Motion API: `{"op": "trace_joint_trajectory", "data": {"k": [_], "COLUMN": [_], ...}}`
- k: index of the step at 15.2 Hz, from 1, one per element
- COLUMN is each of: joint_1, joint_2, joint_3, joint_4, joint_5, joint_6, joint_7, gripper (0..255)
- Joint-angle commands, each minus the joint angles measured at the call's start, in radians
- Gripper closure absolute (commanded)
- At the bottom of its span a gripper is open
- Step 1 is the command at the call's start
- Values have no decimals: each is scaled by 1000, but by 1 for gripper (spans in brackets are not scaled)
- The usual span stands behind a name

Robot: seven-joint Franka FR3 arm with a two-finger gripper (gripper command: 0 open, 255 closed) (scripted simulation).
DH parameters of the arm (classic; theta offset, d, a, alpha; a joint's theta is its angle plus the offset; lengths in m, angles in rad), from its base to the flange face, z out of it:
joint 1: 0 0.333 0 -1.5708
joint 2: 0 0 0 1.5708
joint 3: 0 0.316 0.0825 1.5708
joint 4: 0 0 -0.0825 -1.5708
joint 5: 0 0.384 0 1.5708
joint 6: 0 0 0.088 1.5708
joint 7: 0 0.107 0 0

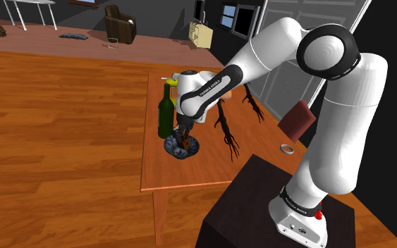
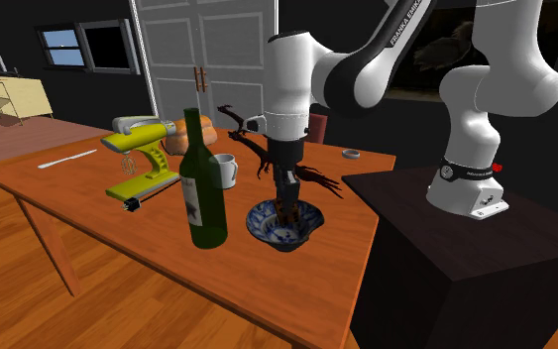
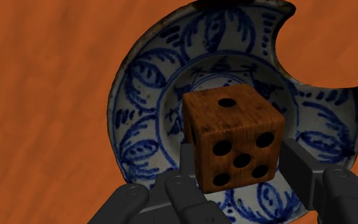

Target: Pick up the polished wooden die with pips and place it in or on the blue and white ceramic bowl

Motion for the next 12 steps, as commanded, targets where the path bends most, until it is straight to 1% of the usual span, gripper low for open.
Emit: {"op": "trace_joint_trajectory", "data": {"k": [1, 6, 10, 12], "joint_1": [0, 0, 2, 2], "joint_2": [0, 0, -92, -92], "joint_3": [0, 0, 0, 0], "joint_4": [0, 0, 23, 23], "joint_5": [0, 0, -2, -2], "joint_6": [0, 0, -115, -115], "joint_7": [0, 0, 1, 1], "gripper": [0, 0, 0, 0]}}
